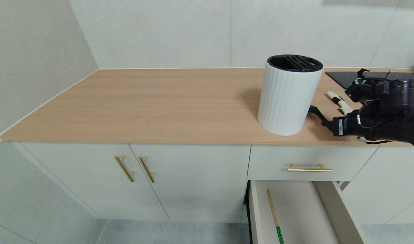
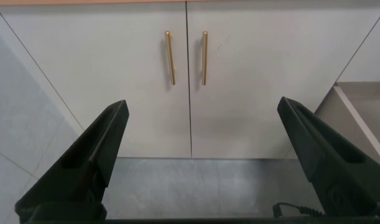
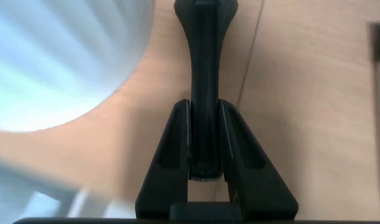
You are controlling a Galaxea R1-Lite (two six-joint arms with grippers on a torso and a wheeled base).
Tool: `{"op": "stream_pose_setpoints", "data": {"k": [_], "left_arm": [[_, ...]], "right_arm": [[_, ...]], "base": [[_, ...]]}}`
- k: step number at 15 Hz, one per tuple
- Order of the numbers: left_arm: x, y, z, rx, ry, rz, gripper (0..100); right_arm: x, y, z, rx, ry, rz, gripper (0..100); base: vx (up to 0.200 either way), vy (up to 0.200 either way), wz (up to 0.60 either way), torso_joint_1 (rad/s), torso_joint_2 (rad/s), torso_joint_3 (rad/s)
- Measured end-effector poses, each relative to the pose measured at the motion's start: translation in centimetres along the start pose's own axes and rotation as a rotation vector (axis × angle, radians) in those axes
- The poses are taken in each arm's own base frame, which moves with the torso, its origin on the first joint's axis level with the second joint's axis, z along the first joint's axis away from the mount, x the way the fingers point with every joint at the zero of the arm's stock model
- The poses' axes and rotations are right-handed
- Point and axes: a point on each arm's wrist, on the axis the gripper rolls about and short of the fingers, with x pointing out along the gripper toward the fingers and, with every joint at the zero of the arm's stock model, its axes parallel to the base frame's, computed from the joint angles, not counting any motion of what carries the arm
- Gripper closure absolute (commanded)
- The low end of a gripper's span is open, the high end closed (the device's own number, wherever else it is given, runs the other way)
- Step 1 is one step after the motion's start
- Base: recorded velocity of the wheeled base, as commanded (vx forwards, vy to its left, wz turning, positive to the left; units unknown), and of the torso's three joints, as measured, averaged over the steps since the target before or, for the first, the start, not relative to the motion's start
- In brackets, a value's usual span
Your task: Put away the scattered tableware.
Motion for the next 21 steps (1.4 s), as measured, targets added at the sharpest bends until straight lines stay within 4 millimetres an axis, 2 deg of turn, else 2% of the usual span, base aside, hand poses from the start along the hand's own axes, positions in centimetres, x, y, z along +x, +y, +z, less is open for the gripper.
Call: {"op": "stream_pose_setpoints", "data": {"k": [5, 8, 11, 14, 21], "left_arm": [[0.0, 0.0, 0.0, 0.000, 0.000, 0.000, 0], [0.0, 0.0, 0.0, 0.000, 0.000, 0.000, 0], [0.0, 0.0, 0.0, 0.000, 0.000, 0.000, 0], [0.0, 0.0, 0.0, 0.000, 0.000, 0.000, 0], [0.0, 0.0, 0.0, 0.000, 0.000, 0.000, 0]], "right_arm": [[-7.1, 1.7, 0.0, 0.068, 0.039, -0.007, 100], [-10.6, 2.5, -1.7, 0.082, 0.076, -0.005, 100], [-13.3, 3.3, -3.6, 0.091, 0.122, 0.002, 100], [-14.6, 3.7, -5.4, 0.090, 0.148, 0.013, 100], [-15.3, 4.7, -6.6, 0.027, 0.168, 0.054, 100]], "base": [[0.000, 0.000, 0.00, 0.000, 0.00, 0.000], [0.000, 0.000, 0.00, 0.000, 0.00, 0.000], [0.000, 0.000, 0.00, 0.000, 0.00, 0.000], [0.000, 0.000, 0.00, 0.000, 0.00, 0.000], [0.000, 0.000, 0.00, -0.029, 0.06, 0.036]]}}
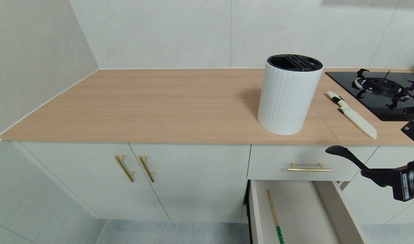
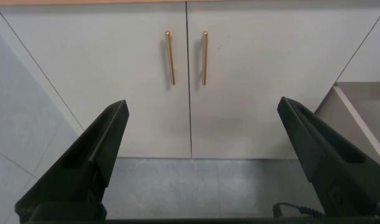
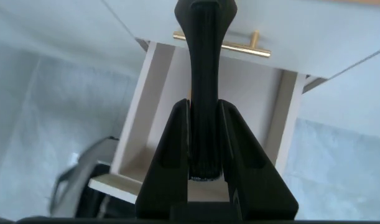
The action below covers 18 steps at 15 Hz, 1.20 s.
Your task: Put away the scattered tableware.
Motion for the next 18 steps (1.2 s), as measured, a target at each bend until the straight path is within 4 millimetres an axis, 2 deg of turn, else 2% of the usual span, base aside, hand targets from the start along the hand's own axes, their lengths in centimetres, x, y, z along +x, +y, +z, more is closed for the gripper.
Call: {"op": "stream_pose_setpoints", "data": {"k": [10, 18], "left_arm": [[0.0, 0.0, 0.0, 0.000, 0.000, 0.000, 0], [0.0, 0.0, 0.0, 0.000, 0.000, 0.000, 0]], "right_arm": [[0.1, 1.2, -1.0, -0.043, 0.029, 0.058, 100], [0.9, 1.3, -1.6, -0.068, 0.074, 0.069, 100]], "base": [[0.000, 0.000, 0.00, -0.210, 0.47, 0.248], [0.000, 0.000, 0.00, -0.184, 0.45, 0.260]]}}
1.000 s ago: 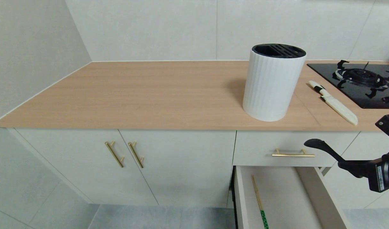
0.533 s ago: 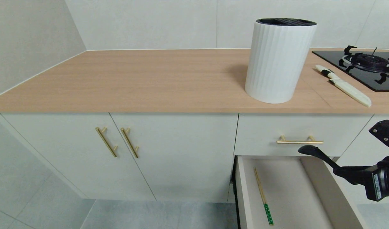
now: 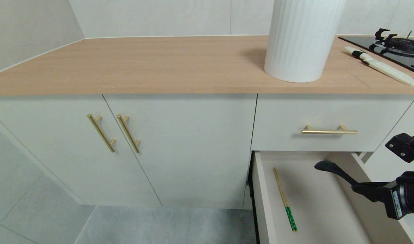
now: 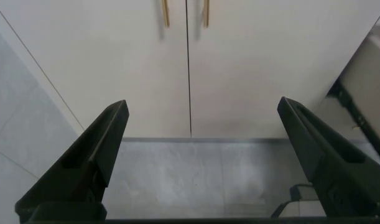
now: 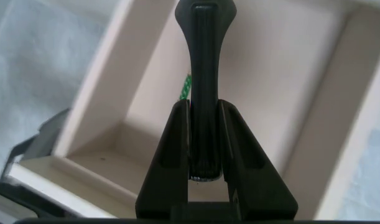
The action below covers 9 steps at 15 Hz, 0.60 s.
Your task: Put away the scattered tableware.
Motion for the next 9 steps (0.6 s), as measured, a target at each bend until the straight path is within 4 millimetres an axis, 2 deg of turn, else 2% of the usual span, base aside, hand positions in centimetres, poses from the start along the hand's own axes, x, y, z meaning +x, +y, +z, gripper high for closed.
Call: {"op": "stream_pose_setpoints", "data": {"k": [3, 9], "left_arm": [[0.0, 0.0, 0.0, 0.000, 0.000, 0.000, 0], [0.0, 0.0, 0.0, 0.000, 0.000, 0.000, 0]], "right_arm": [[0.3, 0.0, -0.1, 0.002, 0.012, 0.001, 100], [1.4, -0.3, 0.0, 0.007, 0.027, -0.002, 100]], "base": [[0.000, 0.000, 0.00, -0.053, 0.16, 0.064], [0.000, 0.000, 0.00, 0.000, 0.00, 0.000]]}}
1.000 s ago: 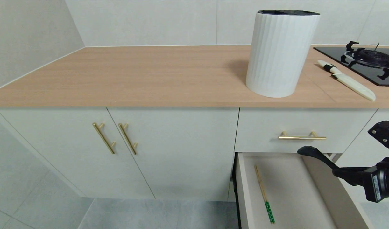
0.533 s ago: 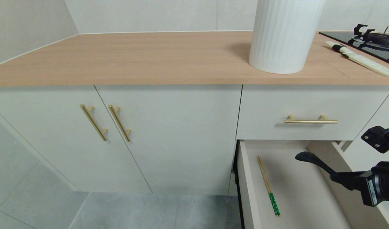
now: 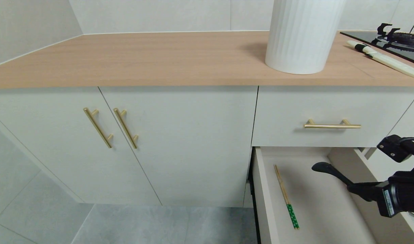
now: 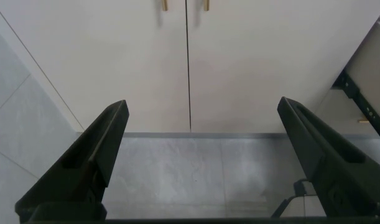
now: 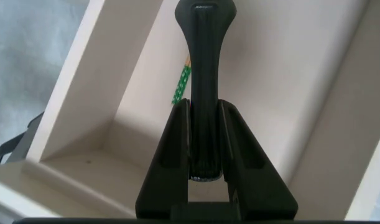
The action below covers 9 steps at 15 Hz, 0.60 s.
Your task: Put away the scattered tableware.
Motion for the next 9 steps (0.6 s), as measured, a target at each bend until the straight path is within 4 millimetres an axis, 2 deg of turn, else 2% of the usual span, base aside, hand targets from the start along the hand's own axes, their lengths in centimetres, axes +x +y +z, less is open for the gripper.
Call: {"op": "stream_pose_setpoints", "data": {"k": [5, 9], "left_arm": [[0.0, 0.0, 0.0, 0.000, 0.000, 0.000, 0], [0.0, 0.0, 0.0, 0.000, 0.000, 0.000, 0]], "right_arm": [[3.8, -0.8, -0.4, 0.025, 0.083, -0.033, 100], [8.4, -1.9, -1.1, 0.096, 0.131, -0.112, 100]], "base": [[0.000, 0.000, 0.00, 0.000, 0.00, 0.000], [0.000, 0.000, 0.00, 0.000, 0.00, 0.000]]}}
